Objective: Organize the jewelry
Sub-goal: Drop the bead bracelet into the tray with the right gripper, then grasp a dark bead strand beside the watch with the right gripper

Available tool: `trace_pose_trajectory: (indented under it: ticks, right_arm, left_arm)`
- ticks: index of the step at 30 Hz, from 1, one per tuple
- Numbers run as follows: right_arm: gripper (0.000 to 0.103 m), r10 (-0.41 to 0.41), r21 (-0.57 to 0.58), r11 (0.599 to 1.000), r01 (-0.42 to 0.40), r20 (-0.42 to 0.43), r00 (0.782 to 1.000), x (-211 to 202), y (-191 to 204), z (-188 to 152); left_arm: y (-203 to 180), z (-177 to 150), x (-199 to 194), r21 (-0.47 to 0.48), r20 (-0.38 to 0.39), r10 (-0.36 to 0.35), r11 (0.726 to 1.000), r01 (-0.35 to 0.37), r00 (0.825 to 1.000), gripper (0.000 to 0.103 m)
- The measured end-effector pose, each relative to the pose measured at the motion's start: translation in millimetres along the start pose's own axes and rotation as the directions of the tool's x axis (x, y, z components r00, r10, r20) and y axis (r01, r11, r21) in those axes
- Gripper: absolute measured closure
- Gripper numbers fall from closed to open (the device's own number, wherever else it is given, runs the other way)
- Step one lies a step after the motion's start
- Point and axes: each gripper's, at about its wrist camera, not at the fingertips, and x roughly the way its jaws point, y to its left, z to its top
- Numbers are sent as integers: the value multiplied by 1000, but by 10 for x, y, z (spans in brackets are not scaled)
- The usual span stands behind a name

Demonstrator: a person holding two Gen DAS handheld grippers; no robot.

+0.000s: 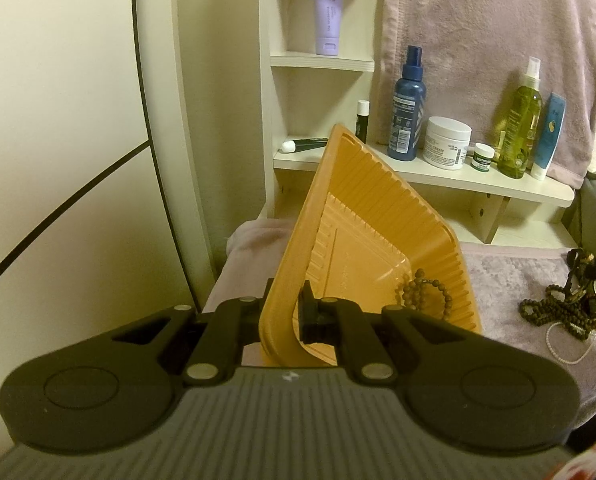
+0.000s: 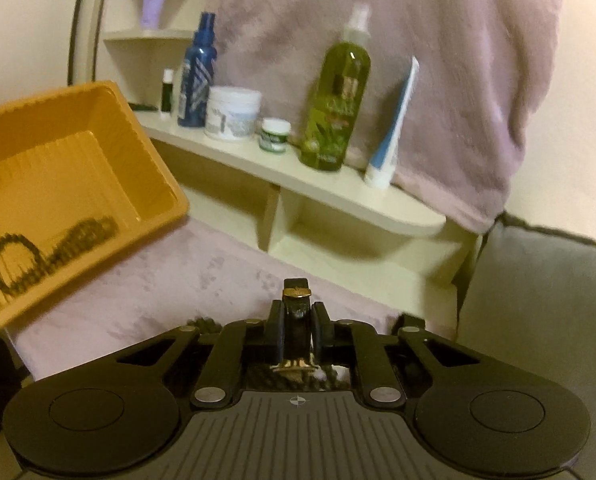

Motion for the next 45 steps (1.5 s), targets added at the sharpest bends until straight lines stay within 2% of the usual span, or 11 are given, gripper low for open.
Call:
trace_pose_trajectory:
  ticks: [7, 12, 19, 24, 28, 32, 35, 42, 45]
  right_arm:
    - [89, 84, 15, 996, -85, 69, 994, -167, 161, 274]
    - [89, 206, 22, 978, -209, 103, 973, -240, 386, 500]
    - [90, 409, 15, 911, -412, 96, 907, -160, 849, 710]
    - [90, 514, 31, 856, -516, 54, 856, -47, 1154, 765]
    - [89, 559, 50, 828, -559, 14, 829, 47, 1310, 745]
    - [89, 574, 88, 816, -571, -23, 818, 164, 1380, 668]
    - [89, 568, 111, 821, -560, -53, 821, 248, 1399, 624]
    - [89, 561, 157, 818, -553, -12, 828, 284, 1308, 623]
    - [88, 545, 166, 827, -537, -2, 838, 255, 1246, 631]
  left_arm:
    - [1, 0, 0, -1, 0, 0, 1000, 0, 1000, 95]
    - [3, -2, 2, -1, 1, 1, 1000, -1, 1000, 95]
    - [13, -2, 1, -4, 0, -2, 1000, 2, 1000, 95]
    - [18, 6, 9, -5, 0, -2, 1000, 2, 1000, 95]
    - [21, 15, 17, -9, 0, -3, 1000, 3, 1000, 95]
    - [24, 18, 18, -10, 0, -3, 1000, 3, 1000, 95]
    - [24, 21, 23, -12, -1, -4, 1000, 4, 1000, 95]
    - [21, 21, 27, -15, -2, -6, 1000, 6, 1000, 95]
    - [24, 20, 29, -16, 0, -6, 1000, 6, 1000, 95]
